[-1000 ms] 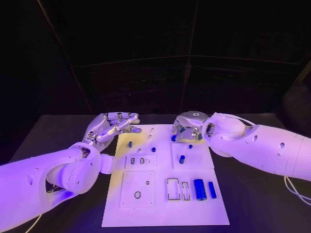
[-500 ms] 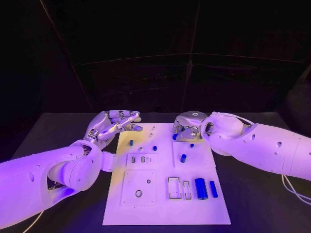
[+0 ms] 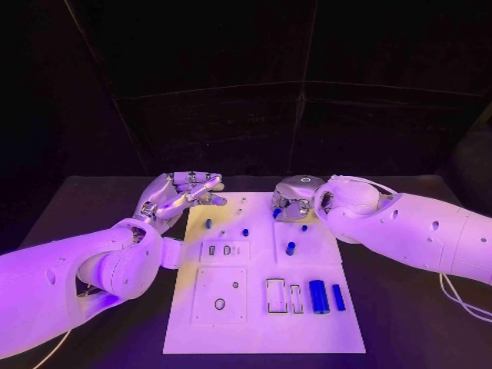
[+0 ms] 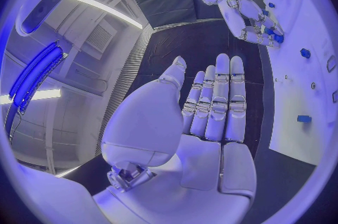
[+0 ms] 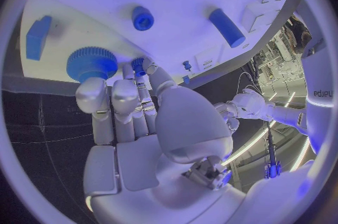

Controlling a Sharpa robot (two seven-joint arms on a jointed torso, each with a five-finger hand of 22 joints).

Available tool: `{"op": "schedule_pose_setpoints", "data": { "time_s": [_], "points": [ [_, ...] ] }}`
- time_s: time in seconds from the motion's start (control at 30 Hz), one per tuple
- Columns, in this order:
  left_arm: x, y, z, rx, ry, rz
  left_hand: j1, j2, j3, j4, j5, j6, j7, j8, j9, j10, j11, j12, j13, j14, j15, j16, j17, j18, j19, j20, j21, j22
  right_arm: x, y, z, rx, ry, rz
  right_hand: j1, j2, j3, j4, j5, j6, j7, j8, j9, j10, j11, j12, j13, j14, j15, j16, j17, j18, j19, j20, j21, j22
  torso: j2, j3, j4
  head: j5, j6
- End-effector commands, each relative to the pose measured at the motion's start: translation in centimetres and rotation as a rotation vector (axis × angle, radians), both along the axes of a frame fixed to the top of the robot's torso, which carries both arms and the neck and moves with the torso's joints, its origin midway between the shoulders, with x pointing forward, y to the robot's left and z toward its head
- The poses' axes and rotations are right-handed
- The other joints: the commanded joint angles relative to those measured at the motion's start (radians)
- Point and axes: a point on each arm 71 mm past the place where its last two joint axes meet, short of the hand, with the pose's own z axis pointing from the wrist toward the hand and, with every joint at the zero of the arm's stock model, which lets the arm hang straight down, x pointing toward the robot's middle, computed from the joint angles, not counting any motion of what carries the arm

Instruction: Assemble the parts on the task board

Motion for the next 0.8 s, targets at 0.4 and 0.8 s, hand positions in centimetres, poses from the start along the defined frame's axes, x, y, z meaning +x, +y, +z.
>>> {"op": "schedule_pose_setpoints", "data": {
  "time_s": [0.4,0.8],
  "points": [
    [0.0,0.0,0.4,0.000,-0.009,-0.016,0.000,0.005,-0.002,-0.005,-0.003,0.002,0.006,-0.007,-0.001,0.002,0.003,-0.008,-0.001,0.008,0.003,-0.002,0.003,0.006,0.006,0.001,-0.002,-0.002,-0.3,-0.1,1.1,0.086,-0.092,0.005,0.053,0.022,0.145,-0.001,-0.054,0.085,-0.009,0.023,0.007,0.054,-0.010,0.023,0.012,0.027,-0.002,0.089,0.087,-0.037,0.067,-0.008,0.083,0.131,0.002,-0.0007,-0.0006,0.003,0.000],
    [0.1,0.3,0.5,0.002,-0.012,-0.010,0.000,0.006,-0.002,-0.005,-0.003,0.002,0.006,-0.008,-0.001,0.002,0.003,-0.009,-0.001,0.009,0.003,-0.002,0.004,0.006,0.006,0.001,-0.002,-0.002,-0.6,0.8,2.3,0.196,-0.169,-0.007,0.038,-0.026,0.208,0.006,-0.063,0.087,-0.004,0.014,0.004,0.053,-0.007,0.016,0.017,0.021,0.002,0.107,0.094,-0.040,0.070,-0.005,0.101,0.155,0.005,-0.0002,0.0014,0.004,0.012]
  ]
}}
